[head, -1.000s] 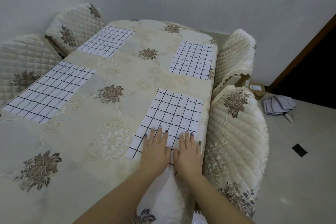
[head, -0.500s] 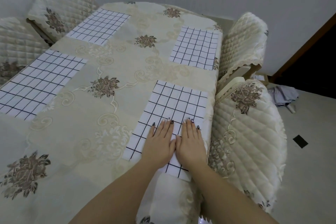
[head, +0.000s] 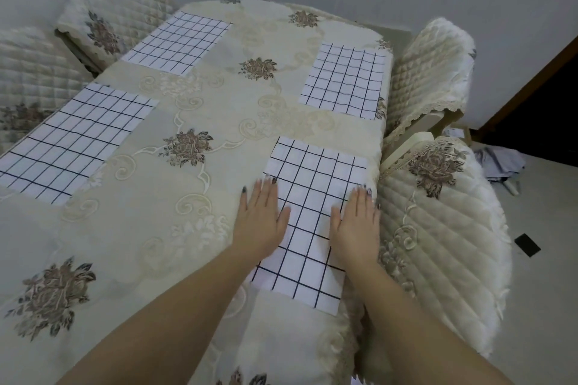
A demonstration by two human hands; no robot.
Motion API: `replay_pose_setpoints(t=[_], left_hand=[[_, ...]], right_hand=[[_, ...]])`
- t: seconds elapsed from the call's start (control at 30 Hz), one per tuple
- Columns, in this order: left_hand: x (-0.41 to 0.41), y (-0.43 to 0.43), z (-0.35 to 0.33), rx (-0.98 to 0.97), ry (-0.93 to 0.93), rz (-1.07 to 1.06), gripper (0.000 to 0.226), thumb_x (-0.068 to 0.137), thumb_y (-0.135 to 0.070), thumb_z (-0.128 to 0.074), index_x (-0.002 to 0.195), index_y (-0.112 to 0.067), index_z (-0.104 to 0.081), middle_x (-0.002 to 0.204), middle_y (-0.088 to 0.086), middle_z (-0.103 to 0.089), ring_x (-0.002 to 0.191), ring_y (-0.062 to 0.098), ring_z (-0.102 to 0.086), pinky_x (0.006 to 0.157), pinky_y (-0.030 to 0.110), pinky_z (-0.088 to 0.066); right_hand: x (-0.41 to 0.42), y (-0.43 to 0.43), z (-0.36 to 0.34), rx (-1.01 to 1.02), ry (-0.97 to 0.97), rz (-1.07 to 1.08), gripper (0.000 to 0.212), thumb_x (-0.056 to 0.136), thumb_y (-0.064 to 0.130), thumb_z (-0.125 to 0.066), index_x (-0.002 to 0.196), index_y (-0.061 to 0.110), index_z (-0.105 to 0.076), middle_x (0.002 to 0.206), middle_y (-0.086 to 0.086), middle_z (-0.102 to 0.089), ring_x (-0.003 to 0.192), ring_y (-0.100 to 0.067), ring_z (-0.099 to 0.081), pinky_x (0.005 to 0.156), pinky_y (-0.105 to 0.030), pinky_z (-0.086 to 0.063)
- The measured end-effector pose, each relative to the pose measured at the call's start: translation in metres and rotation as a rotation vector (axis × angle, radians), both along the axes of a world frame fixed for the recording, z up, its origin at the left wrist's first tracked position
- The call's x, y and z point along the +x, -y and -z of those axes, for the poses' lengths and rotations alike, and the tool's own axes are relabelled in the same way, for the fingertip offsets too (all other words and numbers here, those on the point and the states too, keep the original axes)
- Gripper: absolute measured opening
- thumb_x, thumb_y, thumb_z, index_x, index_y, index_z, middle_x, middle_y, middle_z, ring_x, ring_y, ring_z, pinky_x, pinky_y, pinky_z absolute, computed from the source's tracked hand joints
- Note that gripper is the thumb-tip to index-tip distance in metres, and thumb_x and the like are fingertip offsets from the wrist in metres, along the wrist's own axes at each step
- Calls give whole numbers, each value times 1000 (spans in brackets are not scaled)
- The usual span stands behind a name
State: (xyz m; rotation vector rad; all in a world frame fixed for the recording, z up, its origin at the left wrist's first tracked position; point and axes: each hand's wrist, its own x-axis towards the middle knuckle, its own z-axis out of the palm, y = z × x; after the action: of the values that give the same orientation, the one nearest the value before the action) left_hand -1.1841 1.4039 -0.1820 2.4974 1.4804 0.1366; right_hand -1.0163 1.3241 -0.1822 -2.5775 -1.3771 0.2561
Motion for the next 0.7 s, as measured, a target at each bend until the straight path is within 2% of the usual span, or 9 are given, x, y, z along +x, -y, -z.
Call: replay_pose_setpoints(t=[0.1, 0.17, 0.3, 0.47, 0.6, 0.7], left_hand=[[40, -30, -14, 22, 26, 124, 58, 102, -38, -17, 152, -10, -14, 162, 6, -9, 149, 21, 0, 120, 42, 0], [65, -47, -13, 23, 11, 204, 53, 103, -31, -21, 151, -10, -17, 161, 5, -13, 149, 20, -2, 120, 40, -3], [97, -68, 5, 51, -63, 338, 49, 103, -25, -22, 150, -11, -20, 161, 4, -15, 149, 21, -2, 120, 40, -4], [113, -80, 27, 22, -64, 410, 53, 100, -16, -29, 151, -13, -17, 160, 2, -17, 149, 19, -4, 120, 37, -2], [109, -79, 36, 73, -22, 322, 50, 102, -30, -23, 152, -25, -19, 161, -1, -16, 149, 16, -7, 120, 41, -2], [102, -85, 36, 38, -51, 198, 56, 98, -48, -19, 152, -35, -13, 162, 1, -7, 149, 18, 0, 119, 47, 3]], right_hand=[[11, -38, -3, 22, 35, -92, 59, 102, 31, -23, 152, 4, -9, 161, -10, -6, 149, -21, -2, 120, -41, 1], [20, -60, 1, -4, 41, -128, 57, 102, 27, -25, 151, 4, -9, 161, -11, -5, 149, -22, -3, 120, -41, 0], [36, -85, 13, -55, 92, -188, 57, 101, 22, -27, 152, 5, -7, 162, -10, -3, 149, -23, -2, 119, -40, -1], [46, -95, 23, -106, 44, -268, 56, 101, 17, -23, 152, 5, -6, 162, -11, -1, 149, -21, -1, 120, -35, -1], [49, -91, 30, -69, 67, -233, 55, 103, 30, -16, 153, 8, -6, 162, -6, -1, 149, -18, -1, 121, -35, 0], [50, -90, 32, -83, 71, -173, 63, 101, 40, -17, 152, 6, -4, 162, -8, 0, 149, -20, 1, 121, -37, 2]])
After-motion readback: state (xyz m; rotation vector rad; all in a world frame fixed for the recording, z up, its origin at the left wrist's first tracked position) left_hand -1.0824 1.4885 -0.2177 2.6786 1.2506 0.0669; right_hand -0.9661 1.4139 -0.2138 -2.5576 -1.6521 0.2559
